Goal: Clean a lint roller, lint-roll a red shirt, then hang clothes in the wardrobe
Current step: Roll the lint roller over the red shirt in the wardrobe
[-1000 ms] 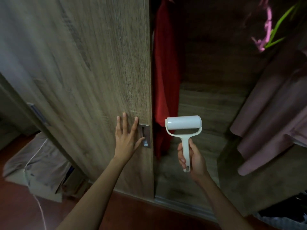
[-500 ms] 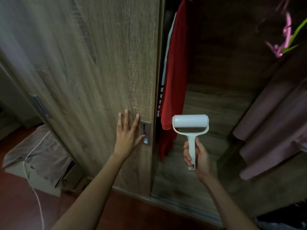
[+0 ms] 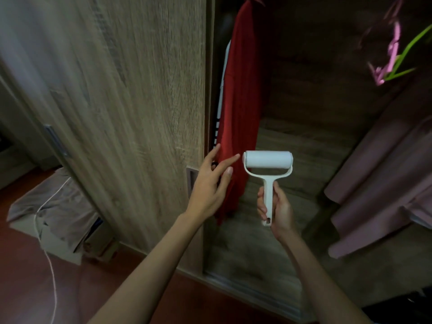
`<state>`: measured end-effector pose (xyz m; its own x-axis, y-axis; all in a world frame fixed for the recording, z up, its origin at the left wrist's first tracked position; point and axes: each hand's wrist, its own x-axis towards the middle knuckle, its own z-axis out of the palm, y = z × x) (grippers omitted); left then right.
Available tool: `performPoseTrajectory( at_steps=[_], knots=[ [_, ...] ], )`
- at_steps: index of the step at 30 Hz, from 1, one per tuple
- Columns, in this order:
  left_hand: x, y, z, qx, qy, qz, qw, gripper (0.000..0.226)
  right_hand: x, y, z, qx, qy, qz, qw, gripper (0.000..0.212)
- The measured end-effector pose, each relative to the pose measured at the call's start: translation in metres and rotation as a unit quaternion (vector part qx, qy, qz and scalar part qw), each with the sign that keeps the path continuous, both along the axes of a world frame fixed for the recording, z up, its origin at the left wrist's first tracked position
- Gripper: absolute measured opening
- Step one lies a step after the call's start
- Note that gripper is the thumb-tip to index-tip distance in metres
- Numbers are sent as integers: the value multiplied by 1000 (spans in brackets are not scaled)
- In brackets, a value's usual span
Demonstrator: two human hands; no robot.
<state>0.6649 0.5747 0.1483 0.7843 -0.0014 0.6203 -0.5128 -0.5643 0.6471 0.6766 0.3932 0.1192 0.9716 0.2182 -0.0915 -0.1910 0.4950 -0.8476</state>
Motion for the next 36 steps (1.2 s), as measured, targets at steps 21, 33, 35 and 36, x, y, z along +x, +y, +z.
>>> performPoseTrajectory(
  at_steps=[21, 33, 35, 36],
  knots=[
    [-59, -6, 81, -257, -71, 238, 934, 23, 7, -14, 52, 26, -53, 255, 965, 50],
    [-102, 48, 125, -148, 66, 304, 939, 42, -6, 34, 108, 44, -116, 319, 940, 52],
    [-105, 48, 127, -152, 69, 293, 942, 38, -3, 43, 123, 53, -126, 323, 936, 52],
    [-106, 49, 127, -172, 82, 268, 944, 37, -1, 47, 130, 62, -127, 331, 933, 51]
  ],
)
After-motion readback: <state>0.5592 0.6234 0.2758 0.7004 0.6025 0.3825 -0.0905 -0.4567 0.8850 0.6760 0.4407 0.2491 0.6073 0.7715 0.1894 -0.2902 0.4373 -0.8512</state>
